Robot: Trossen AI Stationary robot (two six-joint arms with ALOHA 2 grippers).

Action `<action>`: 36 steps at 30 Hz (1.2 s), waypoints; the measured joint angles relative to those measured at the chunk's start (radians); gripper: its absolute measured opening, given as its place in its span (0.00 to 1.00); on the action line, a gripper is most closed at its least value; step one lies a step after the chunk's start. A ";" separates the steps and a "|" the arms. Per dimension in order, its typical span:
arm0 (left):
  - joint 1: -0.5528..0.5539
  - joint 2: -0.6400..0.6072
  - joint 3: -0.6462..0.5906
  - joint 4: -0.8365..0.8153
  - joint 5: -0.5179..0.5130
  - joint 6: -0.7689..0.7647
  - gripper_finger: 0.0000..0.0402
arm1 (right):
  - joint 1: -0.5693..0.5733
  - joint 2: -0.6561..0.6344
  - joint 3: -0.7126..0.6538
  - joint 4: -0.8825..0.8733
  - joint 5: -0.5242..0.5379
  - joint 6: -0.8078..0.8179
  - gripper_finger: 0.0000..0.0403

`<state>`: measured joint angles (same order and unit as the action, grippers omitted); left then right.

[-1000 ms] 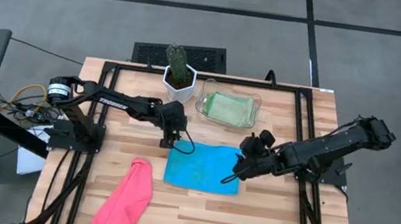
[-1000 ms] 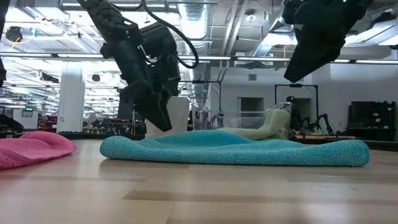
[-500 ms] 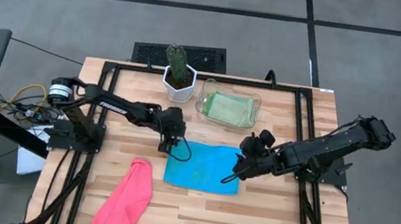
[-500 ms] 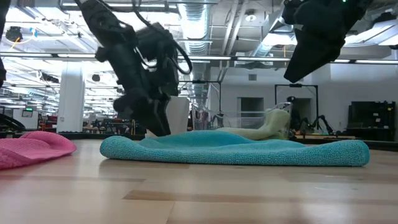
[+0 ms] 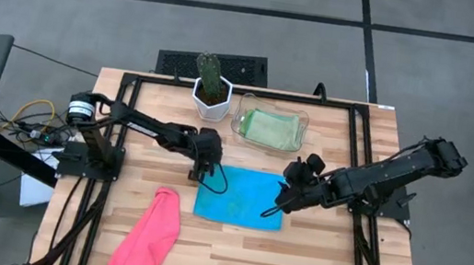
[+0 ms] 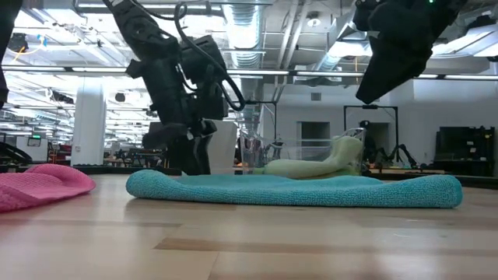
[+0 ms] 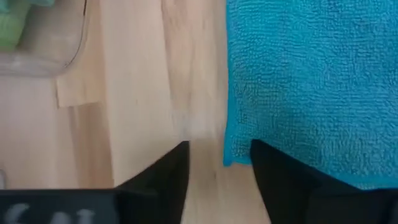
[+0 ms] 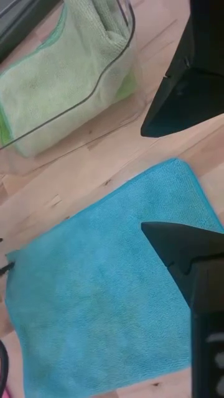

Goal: Fold microfiber towels
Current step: Fold the blue towel on the table

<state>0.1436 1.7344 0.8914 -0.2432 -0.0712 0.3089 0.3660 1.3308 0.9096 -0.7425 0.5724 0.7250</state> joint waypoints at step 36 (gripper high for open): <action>-0.021 0.026 -0.007 0.003 -0.047 0.000 0.45 | 0.093 0.000 0.000 -0.005 0.000 0.035 0.65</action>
<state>0.1225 1.7608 0.8842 -0.2397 -0.1183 0.3085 0.4587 1.3308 0.9095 -0.7479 0.5728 0.7601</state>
